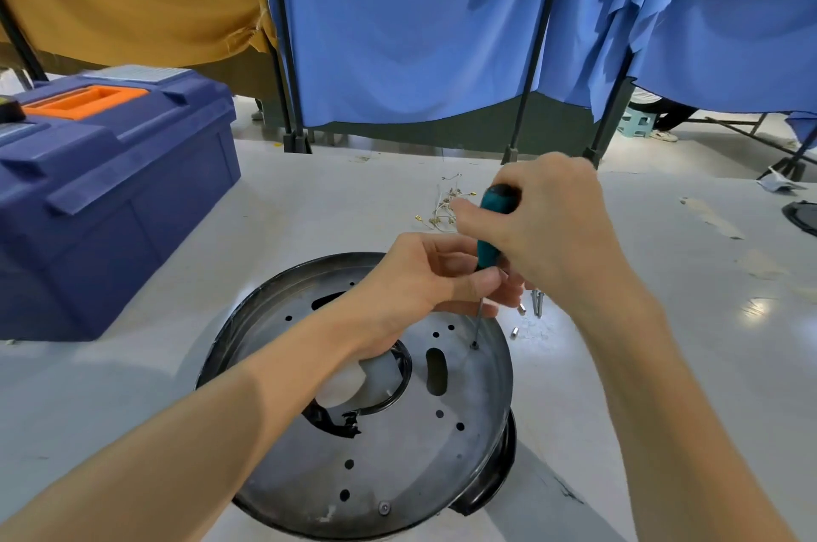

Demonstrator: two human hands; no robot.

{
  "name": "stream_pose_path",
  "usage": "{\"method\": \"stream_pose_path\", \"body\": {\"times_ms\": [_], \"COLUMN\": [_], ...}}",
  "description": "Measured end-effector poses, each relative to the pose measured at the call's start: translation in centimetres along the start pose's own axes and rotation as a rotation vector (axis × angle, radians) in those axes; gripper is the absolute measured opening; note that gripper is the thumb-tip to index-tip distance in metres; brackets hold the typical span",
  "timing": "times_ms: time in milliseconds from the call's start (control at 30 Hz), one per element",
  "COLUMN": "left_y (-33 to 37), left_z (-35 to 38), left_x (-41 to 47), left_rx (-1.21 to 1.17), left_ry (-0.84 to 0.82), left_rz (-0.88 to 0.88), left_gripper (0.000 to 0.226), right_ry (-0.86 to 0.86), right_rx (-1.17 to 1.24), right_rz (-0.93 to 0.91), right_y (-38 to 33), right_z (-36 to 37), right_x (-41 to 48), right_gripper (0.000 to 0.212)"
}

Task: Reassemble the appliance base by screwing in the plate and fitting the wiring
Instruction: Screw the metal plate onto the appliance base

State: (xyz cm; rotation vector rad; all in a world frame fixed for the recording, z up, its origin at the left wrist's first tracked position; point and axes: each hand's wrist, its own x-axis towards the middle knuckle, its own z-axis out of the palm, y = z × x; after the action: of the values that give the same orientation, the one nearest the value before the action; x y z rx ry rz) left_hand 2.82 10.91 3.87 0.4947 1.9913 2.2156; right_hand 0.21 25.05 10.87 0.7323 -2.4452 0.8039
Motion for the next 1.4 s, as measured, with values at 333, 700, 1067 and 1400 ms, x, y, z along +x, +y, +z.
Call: {"method": "stream_pose_path", "body": {"times_ms": [333,700,1067,1400], "left_y": [0.3,0.0,0.2,0.2], "left_z": [-0.7,-0.2,0.1,0.1], "left_x": [0.2,0.5,0.8,0.4], "left_rx": [-0.072,-0.031,0.01,0.059], "left_ry": [-0.12,-0.106,0.017,0.023], "left_rz": [-0.067,-0.056,-0.033,-0.034], "left_gripper": [0.023,0.025,0.021,0.02], "right_ry": [-0.102,-0.102,-0.027,-0.029], "right_rx": [0.259,0.02,-0.1,0.099], "right_rz": [-0.093,0.012,0.067,0.065], "right_y": [0.3,0.5,0.2,1.1], "right_z": [-1.4,-1.2,0.3,-0.9], "right_x": [-0.1,-0.2,0.3,0.2], "right_gripper": [0.013,0.057,0.058,0.023]}}
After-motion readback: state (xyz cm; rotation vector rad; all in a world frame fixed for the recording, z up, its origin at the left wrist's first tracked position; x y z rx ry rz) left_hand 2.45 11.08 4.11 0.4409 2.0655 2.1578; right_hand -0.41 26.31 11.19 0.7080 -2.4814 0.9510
